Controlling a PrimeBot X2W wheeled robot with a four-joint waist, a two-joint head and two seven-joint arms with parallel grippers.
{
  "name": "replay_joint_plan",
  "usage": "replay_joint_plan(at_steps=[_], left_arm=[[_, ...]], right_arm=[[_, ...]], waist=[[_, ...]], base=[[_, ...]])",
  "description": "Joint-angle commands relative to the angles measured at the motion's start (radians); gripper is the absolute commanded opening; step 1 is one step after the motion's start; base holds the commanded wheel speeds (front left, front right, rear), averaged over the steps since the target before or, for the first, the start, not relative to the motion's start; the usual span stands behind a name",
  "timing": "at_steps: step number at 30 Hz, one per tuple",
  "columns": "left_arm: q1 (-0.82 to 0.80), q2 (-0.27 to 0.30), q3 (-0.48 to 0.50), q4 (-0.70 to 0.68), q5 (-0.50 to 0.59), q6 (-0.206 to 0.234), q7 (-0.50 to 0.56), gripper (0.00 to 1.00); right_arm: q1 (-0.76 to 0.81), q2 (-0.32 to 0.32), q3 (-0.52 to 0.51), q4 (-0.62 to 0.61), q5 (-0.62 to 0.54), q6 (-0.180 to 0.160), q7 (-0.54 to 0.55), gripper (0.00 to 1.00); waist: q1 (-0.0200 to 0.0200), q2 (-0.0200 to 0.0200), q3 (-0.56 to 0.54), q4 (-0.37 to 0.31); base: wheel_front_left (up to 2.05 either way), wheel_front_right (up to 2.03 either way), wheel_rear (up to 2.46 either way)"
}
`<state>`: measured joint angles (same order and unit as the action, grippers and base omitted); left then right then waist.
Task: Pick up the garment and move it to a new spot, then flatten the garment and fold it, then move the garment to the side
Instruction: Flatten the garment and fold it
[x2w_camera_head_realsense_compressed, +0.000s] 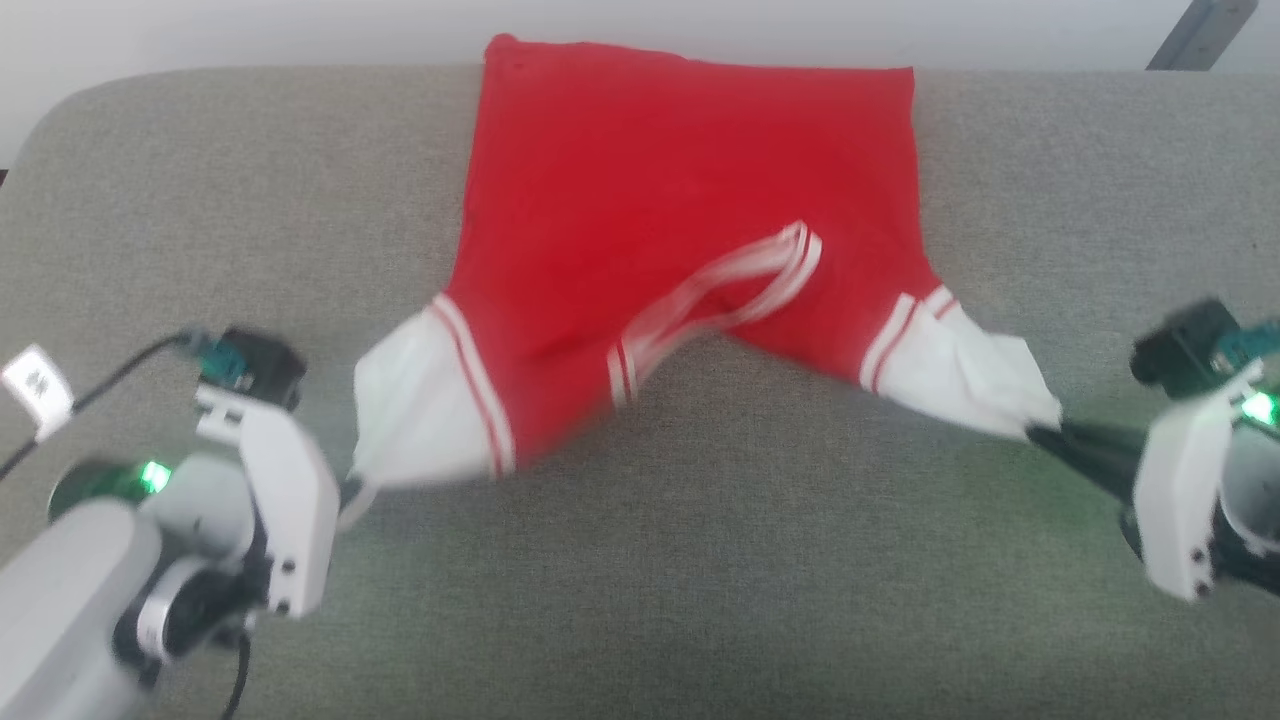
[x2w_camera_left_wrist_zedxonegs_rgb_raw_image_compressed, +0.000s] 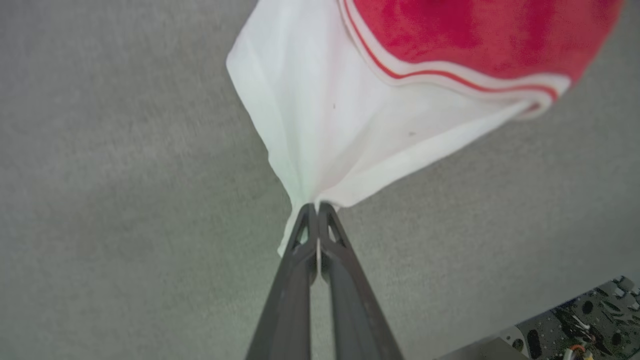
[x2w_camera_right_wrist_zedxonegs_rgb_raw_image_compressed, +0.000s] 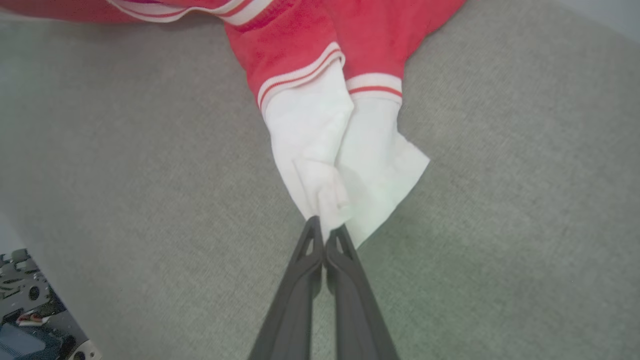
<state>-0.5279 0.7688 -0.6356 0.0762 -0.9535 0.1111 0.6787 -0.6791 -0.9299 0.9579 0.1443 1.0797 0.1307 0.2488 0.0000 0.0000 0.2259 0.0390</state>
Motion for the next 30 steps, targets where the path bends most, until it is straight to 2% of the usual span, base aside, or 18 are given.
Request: replay_joint_plan(at_steps=[1, 6, 14, 19, 24, 25, 26, 27, 30], left_arm=[[0.042, 0.022, 0.005, -0.030, -0.023, 0.029, 0.018, 0.00], [0.174, 0.095, -0.002, -0.151, -0.065, 0.113, 0.082, 0.00], [0.305, 0.150, -0.012, -0.246, -0.112, 0.222, 0.143, 0.00], [0.324, 0.138, -0.002, -0.268, -0.107, 0.233, 0.105, 0.00], [0.300, 0.108, -0.001, -0.257, -0.087, 0.212, 0.061, 0.00], [0.294, 0.101, -0.003, -0.255, -0.083, 0.206, 0.054, 0.00], [0.290, 0.094, -0.005, -0.254, -0.079, 0.200, 0.048, 0.00], [0.284, 0.087, -0.007, -0.251, -0.075, 0.197, 0.042, 0.00], [0.269, 0.072, -0.013, -0.245, -0.062, 0.188, 0.031, 0.00]], right_arm=[[0.025, -0.026, 0.009, -0.017, 0.022, 0.000, 0.017, 0.00], [0.092, -0.107, 0.046, -0.096, 0.118, 0.000, 0.088, 0.00], [0.182, -0.190, 0.082, -0.180, 0.259, 0.000, 0.205, 0.00], [0.210, -0.196, 0.072, -0.165, 0.255, 0.000, 0.185, 0.00], [0.220, -0.168, 0.054, -0.135, 0.235, 0.000, 0.161, 0.00], [0.215, -0.164, 0.044, -0.124, 0.229, 0.000, 0.156, 0.35], [0.210, -0.161, 0.035, -0.115, 0.221, 0.000, 0.150, 0.48], [0.204, -0.158, 0.024, -0.106, 0.213, 0.000, 0.147, 1.00], [0.178, -0.147, -0.024, -0.093, 0.194, 0.000, 0.135, 1.00]], waist=[[0.0000, 0.0000, 0.000, 0.000], [0.0000, 0.0000, 0.000, 0.003], [0.0000, 0.0000, 0.005, 0.010], [0.0000, 0.0000, 0.016, 0.014], [0.0000, 0.0000, 0.028, 0.015], [0.0000, 0.0000, 0.031, 0.015], [0.0000, 0.0000, 0.034, 0.015], [0.0000, 0.0000, 0.036, 0.015], [0.0000, 0.0000, 0.048, 0.017]], base=[[0.00, 0.00, 0.00], [0.00, 0.00, 0.00], [0.00, 0.00, 0.00], [0.00, 0.00, 0.00], [0.00, 0.00, 0.00], [0.00, 0.00, 0.00], [0.00, 0.00, 0.00], [0.00, 0.00, 0.00], [0.00, 0.00, 0.00]])
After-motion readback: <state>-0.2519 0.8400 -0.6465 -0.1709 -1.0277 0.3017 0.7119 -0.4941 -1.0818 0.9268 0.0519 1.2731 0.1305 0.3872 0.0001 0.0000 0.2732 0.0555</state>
